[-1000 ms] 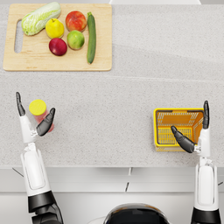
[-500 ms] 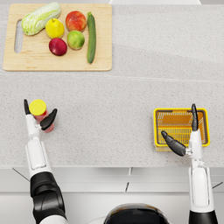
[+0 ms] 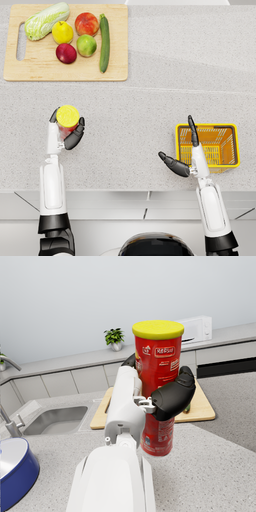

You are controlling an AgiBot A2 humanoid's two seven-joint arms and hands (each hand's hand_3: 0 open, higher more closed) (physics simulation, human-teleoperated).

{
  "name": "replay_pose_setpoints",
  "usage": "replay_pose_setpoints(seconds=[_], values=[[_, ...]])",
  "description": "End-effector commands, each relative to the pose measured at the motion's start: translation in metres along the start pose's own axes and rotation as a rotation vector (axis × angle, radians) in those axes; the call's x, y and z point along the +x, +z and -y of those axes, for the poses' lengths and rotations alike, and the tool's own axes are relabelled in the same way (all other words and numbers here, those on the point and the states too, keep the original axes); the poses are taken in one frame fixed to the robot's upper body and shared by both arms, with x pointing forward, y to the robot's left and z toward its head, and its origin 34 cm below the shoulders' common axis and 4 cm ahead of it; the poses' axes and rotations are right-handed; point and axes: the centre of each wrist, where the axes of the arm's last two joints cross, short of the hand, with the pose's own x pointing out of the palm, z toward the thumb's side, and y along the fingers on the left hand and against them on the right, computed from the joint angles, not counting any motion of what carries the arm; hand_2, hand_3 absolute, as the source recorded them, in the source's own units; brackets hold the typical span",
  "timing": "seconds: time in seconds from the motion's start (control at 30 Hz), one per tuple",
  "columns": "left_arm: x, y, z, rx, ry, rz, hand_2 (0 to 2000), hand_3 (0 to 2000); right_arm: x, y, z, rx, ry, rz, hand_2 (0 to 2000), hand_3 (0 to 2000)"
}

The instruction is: Pick up the red potato chip and place it into the yellow basket

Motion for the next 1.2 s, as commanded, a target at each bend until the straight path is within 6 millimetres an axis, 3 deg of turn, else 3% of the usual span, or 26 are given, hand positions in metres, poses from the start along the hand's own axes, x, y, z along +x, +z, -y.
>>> replay_pose_setpoints(seconds=[0.03,0.23,0.37,0.47,0.57,0.67,0.7,0.73,0.87,0.9,0.93,1.0,1.03,1.07,1.2], values=[[0.033,0.076,0.003,0.290,-0.124,-0.019,2000,2000,0.029,0.017,0.019,-0.070,0.073,0.050,0,0],[0.087,0.113,0.009,0.434,-0.314,0.024,2000,2000,0.052,0.021,0.036,-0.079,0.130,0.077,0,0],[0.115,0.126,0.015,0.481,-0.411,0.054,2000,2000,0.069,0.023,0.042,-0.080,0.181,0.092,0,0],[0.129,0.131,0.020,0.499,-0.465,0.067,2000,2000,0.072,0.022,0.047,-0.076,0.182,0.099,0,0],[0.137,0.124,0.024,0.470,-0.501,0.068,2000,2000,0.072,0.027,0.050,-0.090,0.173,0.107,0,0],[0.135,0.122,0.025,0.467,-0.491,0.075,2000,2000,0.070,0.030,0.052,-0.102,0.165,0.113,0,0],[0.133,0.121,0.025,0.459,-0.482,0.075,2000,2000,0.069,0.030,0.053,-0.099,0.171,0.114,1361,327],[0.132,0.119,0.025,0.457,-0.473,0.077,2000,2000,0.071,0.022,0.047,-0.076,0.257,0.106,2000,653],[0.130,0.121,0.024,0.471,-0.460,0.088,2000,2000,0.071,0.031,0.053,-0.112,0.334,0.102,2000,1960],[0.129,0.119,0.026,0.466,-0.457,0.087,639,1673,0.071,0.031,0.053,-0.108,0.296,0.106,2000,2000],[0.124,0.119,0.026,0.462,-0.400,0.096,0,1347,0.071,0.033,0.053,-0.114,0.272,0.110,2000,2000],[0.121,0.119,0.032,0.462,-0.350,0.105,0,693,0.069,0.033,0.054,-0.117,0.239,0.112,2000,2000],[0.118,0.121,0.036,0.471,-0.331,0.107,0,367,0.062,0.031,0.056,-0.154,0.536,-0.281,2000,2000],[0.109,0.124,0.041,0.486,-0.292,0.105,0,40,0.058,0.038,0.059,-0.156,0.281,0.027,2000,2000],[0.049,0.127,0.065,0.522,-0.070,0.059,0,0,-0.008,0.052,0.066,-0.205,0.063,0.034,2000,2000]])
